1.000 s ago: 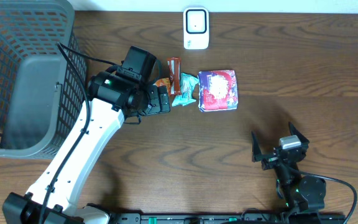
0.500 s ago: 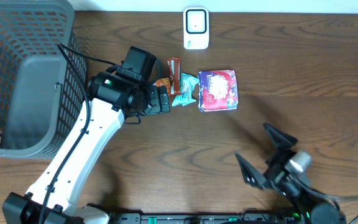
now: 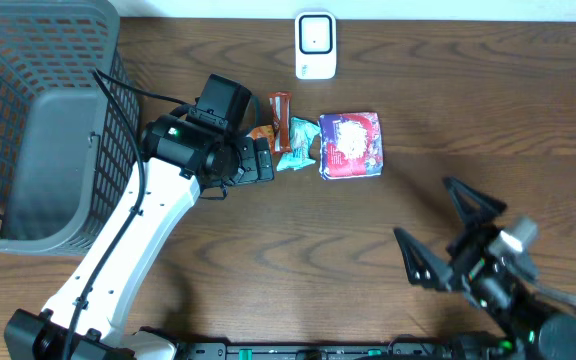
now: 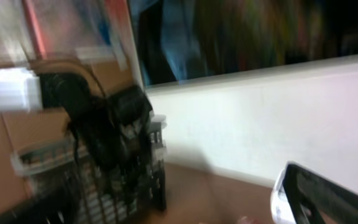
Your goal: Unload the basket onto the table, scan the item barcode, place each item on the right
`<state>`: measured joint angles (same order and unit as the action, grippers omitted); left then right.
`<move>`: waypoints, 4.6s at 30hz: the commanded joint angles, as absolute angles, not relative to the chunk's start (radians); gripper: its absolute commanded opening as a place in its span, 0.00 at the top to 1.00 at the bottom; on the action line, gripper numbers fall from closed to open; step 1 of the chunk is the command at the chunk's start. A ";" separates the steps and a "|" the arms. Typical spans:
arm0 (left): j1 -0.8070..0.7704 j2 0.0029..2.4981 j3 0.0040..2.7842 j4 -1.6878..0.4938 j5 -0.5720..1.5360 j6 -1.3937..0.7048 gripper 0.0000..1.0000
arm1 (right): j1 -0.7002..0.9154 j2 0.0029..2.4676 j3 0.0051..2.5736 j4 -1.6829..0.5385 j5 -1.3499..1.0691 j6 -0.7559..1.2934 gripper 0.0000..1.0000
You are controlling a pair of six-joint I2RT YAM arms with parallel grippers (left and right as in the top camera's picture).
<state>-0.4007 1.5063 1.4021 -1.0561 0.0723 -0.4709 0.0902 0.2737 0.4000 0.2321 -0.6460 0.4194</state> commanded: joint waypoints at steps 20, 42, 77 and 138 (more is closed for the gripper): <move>-0.398 1.509 1.405 -1.062 0.066 -0.465 0.02 | 0.093 1.048 0.694 0.048 -1.082 0.514 0.01; -0.398 1.509 1.405 -1.062 0.066 -0.465 0.02 | 0.333 1.073 0.769 -0.035 -0.452 0.540 0.08; -0.398 1.509 1.405 -1.062 0.066 -0.465 0.02 | 0.049 1.903 1.378 -0.699 -0.553 0.092 0.13; -0.398 1.509 1.405 -1.062 0.066 -0.465 0.02 | 0.588 2.038 1.737 -1.009 0.430 0.450 0.15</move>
